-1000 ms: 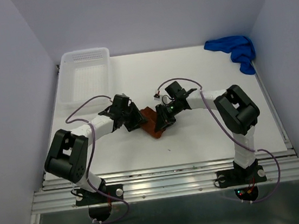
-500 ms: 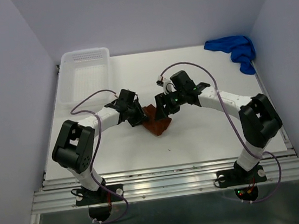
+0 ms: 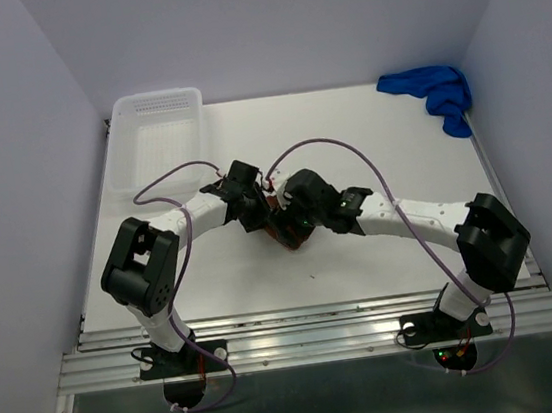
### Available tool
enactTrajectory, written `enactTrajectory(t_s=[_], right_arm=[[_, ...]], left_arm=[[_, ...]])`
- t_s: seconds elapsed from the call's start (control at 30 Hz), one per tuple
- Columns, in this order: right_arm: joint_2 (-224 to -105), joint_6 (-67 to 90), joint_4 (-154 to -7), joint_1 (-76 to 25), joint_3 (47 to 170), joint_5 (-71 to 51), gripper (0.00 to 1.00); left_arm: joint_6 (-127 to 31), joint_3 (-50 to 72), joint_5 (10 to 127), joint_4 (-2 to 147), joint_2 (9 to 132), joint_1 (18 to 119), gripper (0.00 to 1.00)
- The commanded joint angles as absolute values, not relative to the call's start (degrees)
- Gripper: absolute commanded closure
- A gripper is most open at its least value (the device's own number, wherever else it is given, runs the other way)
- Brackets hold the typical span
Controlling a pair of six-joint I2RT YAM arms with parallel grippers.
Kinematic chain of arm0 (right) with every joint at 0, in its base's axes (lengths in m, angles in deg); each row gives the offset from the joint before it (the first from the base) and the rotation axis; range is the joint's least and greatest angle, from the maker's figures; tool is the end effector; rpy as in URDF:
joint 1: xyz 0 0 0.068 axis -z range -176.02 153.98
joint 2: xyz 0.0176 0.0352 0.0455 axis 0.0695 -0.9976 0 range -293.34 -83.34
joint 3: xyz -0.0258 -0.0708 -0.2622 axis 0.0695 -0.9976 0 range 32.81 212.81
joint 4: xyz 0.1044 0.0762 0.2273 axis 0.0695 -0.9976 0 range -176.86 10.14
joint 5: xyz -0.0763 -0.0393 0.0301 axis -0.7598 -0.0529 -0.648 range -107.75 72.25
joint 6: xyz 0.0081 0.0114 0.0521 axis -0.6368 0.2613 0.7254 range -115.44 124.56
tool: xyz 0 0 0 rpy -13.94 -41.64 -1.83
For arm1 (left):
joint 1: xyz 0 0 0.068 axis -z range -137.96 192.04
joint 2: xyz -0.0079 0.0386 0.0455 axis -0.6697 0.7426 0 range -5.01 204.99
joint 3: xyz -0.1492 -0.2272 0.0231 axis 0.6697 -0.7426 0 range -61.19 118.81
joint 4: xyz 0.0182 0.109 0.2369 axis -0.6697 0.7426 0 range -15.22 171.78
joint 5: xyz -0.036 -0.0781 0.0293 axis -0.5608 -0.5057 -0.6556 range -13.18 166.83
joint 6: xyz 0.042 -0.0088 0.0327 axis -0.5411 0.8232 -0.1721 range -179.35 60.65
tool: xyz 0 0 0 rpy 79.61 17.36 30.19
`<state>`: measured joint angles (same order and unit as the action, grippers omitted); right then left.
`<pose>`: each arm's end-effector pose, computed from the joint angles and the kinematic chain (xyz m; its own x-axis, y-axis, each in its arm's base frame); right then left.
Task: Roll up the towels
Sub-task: Roll the towel
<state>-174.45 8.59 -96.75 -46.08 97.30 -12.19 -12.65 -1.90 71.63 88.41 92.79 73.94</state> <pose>0.2225 0.2709 0.2459 -0.4976 -0.4855 -0.7188 -0.7753 0.6206 0.1176 0.2971 -0.1887 0.1830 -0.8770 -0.3080 -0.3689 -0.0947 0.8633 -0.4957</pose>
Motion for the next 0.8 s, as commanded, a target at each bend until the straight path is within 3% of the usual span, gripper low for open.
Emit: enactTrajectory(t_s=[0.0, 0.57, 0.77], right_arm=[[-173.8, 2.5, -89.2, -49.8, 94.4, -21.8, 0.27], [-180.6, -1.0, -85.8, -55.3, 90.3, -34.8, 0.27], [-184.5, 0.5, -85.8, -55.8, 89.2, -44.3, 0.34]], left_arm=[[-12.7, -1.6, 74.5, 94.6, 94.1, 74.6, 0.52], [-12.2, -1.1, 72.6, 95.3, 94.7, 74.6, 0.52], [-12.8, -0.5, 72.3, 95.5, 95.0, 74.6, 0.52]])
